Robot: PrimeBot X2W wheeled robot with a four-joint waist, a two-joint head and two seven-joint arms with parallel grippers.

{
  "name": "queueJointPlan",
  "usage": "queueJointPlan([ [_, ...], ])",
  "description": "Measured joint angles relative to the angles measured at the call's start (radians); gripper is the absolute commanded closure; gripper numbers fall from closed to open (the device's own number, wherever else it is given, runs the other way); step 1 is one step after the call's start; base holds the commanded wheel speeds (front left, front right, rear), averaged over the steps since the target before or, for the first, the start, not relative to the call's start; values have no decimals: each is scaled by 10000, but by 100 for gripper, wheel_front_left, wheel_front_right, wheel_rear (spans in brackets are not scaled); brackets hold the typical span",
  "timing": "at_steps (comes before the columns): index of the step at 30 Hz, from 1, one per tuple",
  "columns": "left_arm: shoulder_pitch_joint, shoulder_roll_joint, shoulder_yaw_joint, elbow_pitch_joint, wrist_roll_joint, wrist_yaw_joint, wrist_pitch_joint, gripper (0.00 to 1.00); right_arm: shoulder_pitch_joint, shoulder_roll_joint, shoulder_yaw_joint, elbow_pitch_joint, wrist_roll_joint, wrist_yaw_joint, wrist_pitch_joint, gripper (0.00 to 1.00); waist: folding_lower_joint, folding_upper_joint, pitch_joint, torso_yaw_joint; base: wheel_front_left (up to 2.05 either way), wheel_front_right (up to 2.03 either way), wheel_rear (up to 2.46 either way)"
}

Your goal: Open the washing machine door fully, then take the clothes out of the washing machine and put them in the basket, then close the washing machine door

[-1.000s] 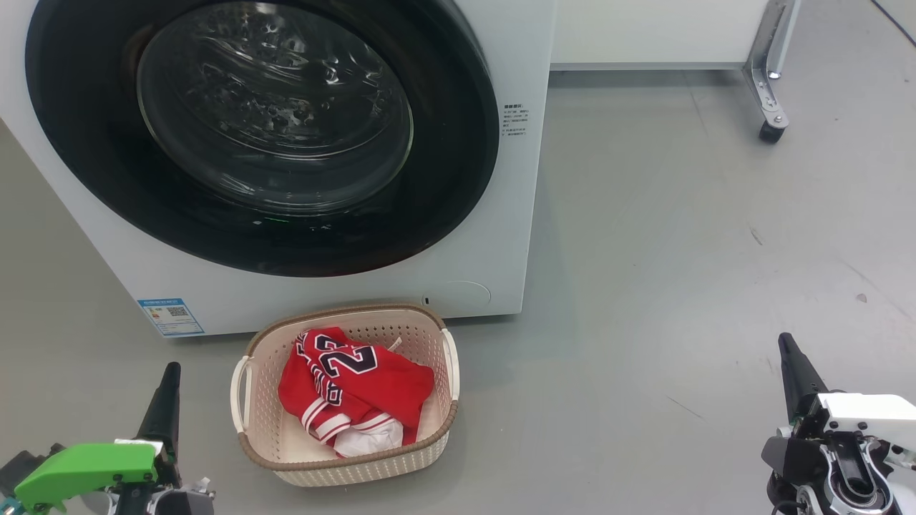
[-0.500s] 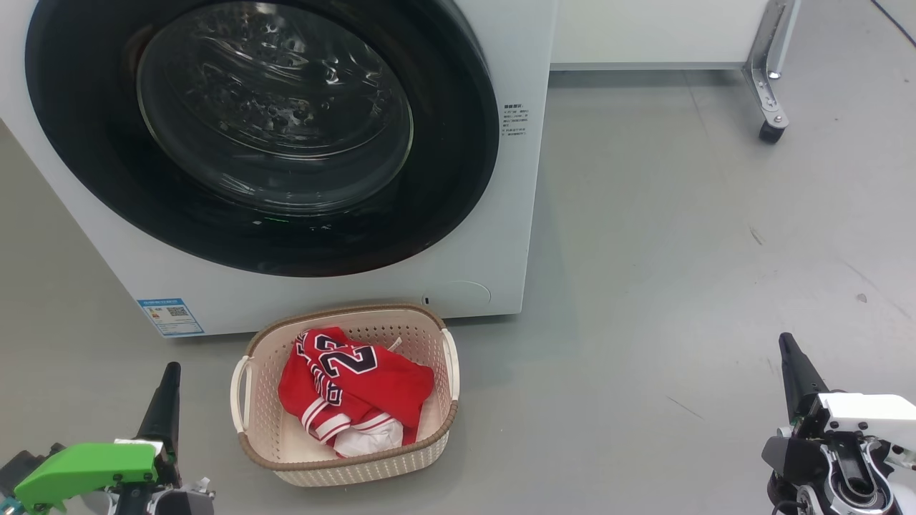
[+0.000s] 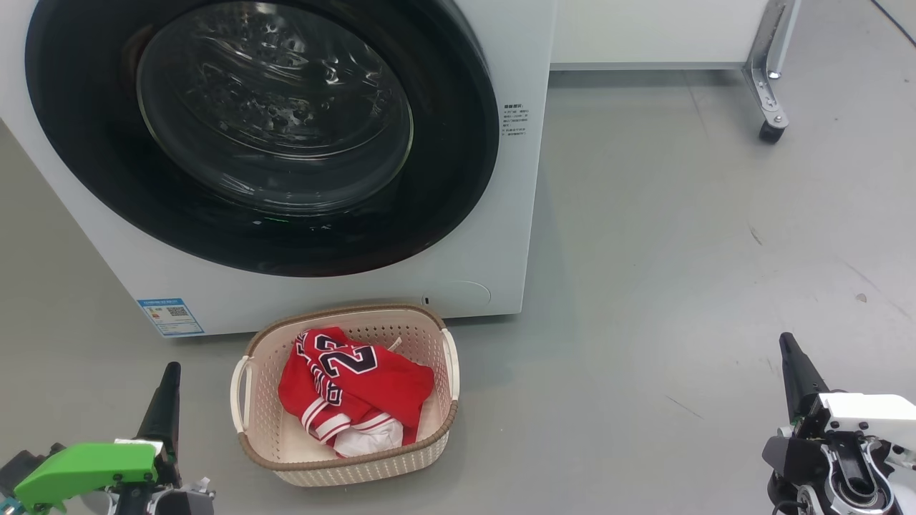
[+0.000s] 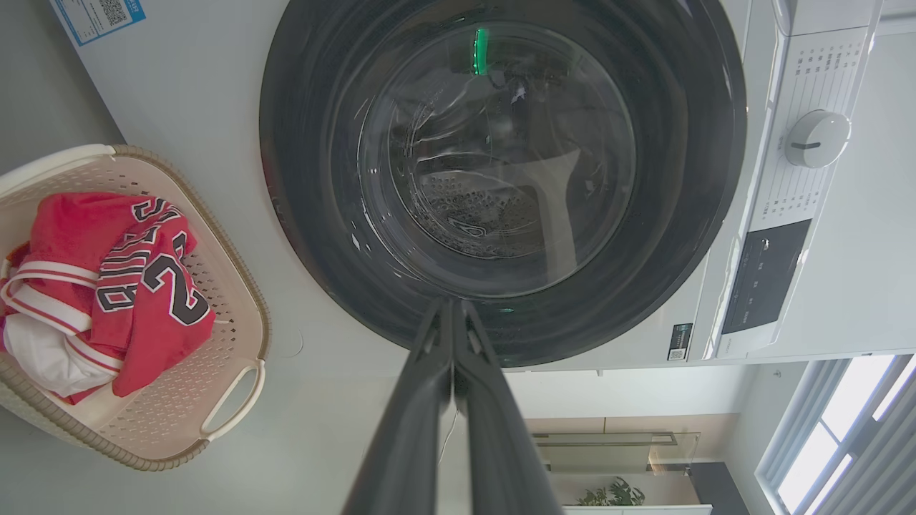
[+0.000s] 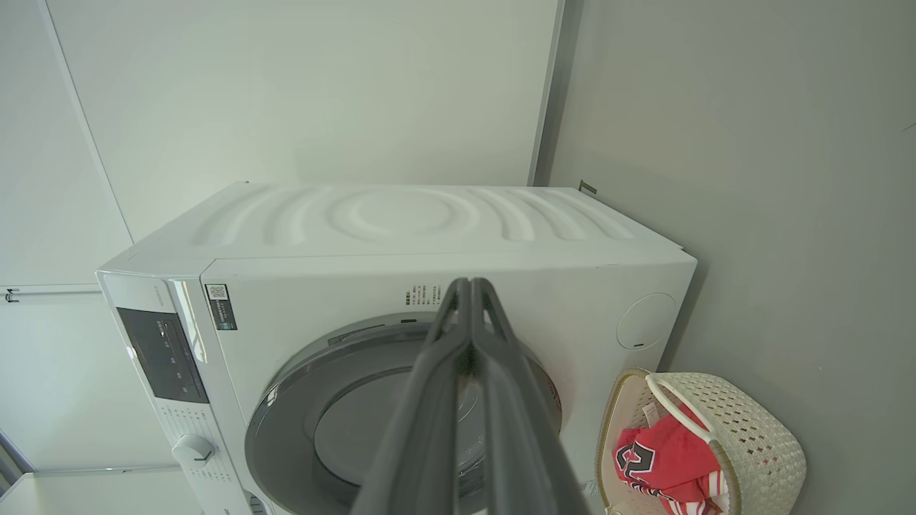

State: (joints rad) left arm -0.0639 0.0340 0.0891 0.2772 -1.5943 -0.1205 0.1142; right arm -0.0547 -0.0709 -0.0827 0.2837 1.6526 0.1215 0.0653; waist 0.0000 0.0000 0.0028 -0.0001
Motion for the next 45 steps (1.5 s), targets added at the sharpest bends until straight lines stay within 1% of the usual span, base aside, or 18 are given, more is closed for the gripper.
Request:
queueJointPlan([
  [45,0,0,-6,-8,0,-2,-10,100,0,10,-42,-31,-2,2,13,100,0,0,1,1,0,0,0],
])
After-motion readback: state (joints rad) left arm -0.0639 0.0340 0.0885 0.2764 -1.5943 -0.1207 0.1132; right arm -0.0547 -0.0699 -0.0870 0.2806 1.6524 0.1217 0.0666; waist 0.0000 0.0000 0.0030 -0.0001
